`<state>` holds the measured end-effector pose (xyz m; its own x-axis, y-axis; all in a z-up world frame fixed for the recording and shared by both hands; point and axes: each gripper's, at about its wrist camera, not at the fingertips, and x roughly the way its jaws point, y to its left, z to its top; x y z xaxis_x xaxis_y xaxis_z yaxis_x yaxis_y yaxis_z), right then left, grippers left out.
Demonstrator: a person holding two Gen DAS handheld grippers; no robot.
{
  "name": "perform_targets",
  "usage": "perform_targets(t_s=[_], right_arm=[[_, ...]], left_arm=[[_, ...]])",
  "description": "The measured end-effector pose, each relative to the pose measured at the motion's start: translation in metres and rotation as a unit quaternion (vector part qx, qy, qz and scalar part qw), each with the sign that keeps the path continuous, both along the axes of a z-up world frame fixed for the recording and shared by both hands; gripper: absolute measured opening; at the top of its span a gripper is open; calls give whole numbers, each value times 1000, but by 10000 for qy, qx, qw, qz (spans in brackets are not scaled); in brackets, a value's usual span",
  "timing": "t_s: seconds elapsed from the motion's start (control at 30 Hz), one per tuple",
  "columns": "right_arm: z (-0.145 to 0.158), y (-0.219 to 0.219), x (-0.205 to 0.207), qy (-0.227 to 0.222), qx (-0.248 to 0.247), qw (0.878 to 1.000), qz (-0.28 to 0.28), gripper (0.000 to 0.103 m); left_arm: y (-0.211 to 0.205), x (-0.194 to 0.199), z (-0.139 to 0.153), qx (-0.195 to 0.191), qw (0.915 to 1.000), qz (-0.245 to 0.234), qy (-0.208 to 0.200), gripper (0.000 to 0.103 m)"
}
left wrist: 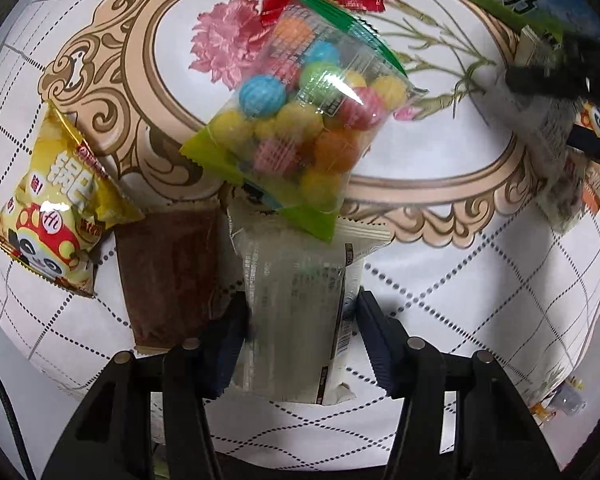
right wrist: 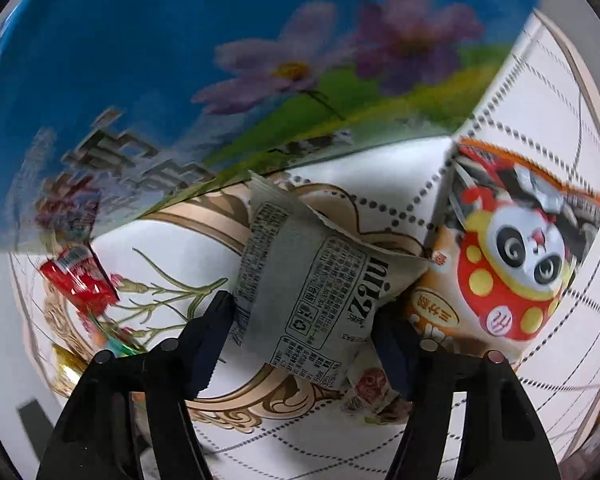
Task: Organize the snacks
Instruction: 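Grasp the white wrapped bar with the left gripper while the right grasps the white packet, then place both white packets into the box beside the red packet and release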
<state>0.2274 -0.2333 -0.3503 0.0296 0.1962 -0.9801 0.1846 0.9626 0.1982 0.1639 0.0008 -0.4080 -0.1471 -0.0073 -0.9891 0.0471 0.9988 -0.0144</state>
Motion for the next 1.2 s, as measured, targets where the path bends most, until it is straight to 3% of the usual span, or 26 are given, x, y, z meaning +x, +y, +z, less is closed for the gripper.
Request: perform_targets(t_s=[0.13, 0.27, 0.43, 0.53, 0.67, 0.83, 0.93, 1.0, 1.2], right_arm=[[2, 29, -17, 174, -43, 9938, 1095, 60], [-7, 54, -55, 560, -146, 9752, 2134, 60], [-12, 63, -100, 766, -358, 9579, 2745, 60], [-10, 60, -106, 731, -366, 9624, 2591, 62], [-3, 37, -104, 627, 67, 9834, 1703, 74], [-10, 20, -102, 558, 94, 9947, 855, 75], [-16, 20, -100, 375, -172, 9965, 730, 67], [-10, 21, -102, 210, -290, 9954, 892, 56], [14, 7, -124, 68, -67, 9961, 883, 54]], left_arm=[[0, 2, -1, -60, 9999, 73, -36, 53], [6, 0, -7, -142, 9998, 118, -67, 53], [22, -6, -7, -244, 9994, 223, -36, 55], [36, -15, -16, -239, 9994, 265, 16, 59], [43, -19, -23, -226, 9993, 294, 8, 61], [35, -33, -18, -33, 9997, 168, -191, 59], [31, -40, -13, -80, 9997, 140, -179, 59], [28, -46, -8, -190, 9996, 156, -158, 58], [28, -61, 30, -544, 9977, 190, -361, 58]])
